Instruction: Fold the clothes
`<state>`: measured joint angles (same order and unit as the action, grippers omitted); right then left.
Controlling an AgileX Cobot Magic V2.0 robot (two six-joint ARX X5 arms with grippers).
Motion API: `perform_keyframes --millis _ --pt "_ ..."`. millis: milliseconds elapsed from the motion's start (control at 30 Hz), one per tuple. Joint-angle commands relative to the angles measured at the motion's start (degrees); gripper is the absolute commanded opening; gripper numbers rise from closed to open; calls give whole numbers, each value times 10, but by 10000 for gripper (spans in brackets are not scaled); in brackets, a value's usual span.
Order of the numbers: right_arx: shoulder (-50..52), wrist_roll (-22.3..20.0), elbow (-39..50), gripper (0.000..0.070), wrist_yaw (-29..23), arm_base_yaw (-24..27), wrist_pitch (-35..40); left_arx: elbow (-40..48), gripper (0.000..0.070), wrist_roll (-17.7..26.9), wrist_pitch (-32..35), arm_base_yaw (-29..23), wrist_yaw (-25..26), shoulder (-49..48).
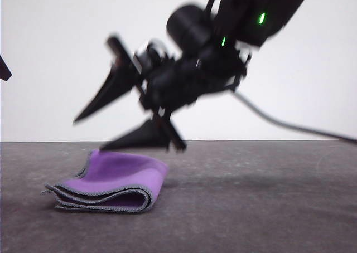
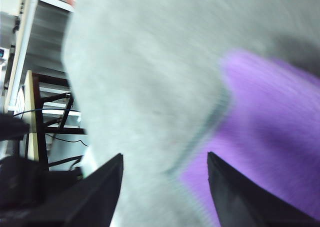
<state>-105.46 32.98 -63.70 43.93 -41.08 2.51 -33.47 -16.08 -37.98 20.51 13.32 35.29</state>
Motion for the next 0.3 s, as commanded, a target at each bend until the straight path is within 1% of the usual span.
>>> perform_keyframes --millis 0,67,133,200,267 --pt "21 -76 -9 341 -15 -5 -33 -2 353 7 2 2 -3 2" --pt "53 -139 -8 341 -57 -5 -100 -2 354 7 2 2 -3 2" --pt "81 -188 -7 340 -101 -4 -157 -2 353 7 2 2 -3 2" --pt "114 -231 -1 339 -137 0 -204 -2 353 7 2 2 -3 2" --pt "149 -256 11 339 -162 6 -232 -2 353 7 2 2 -3 2"
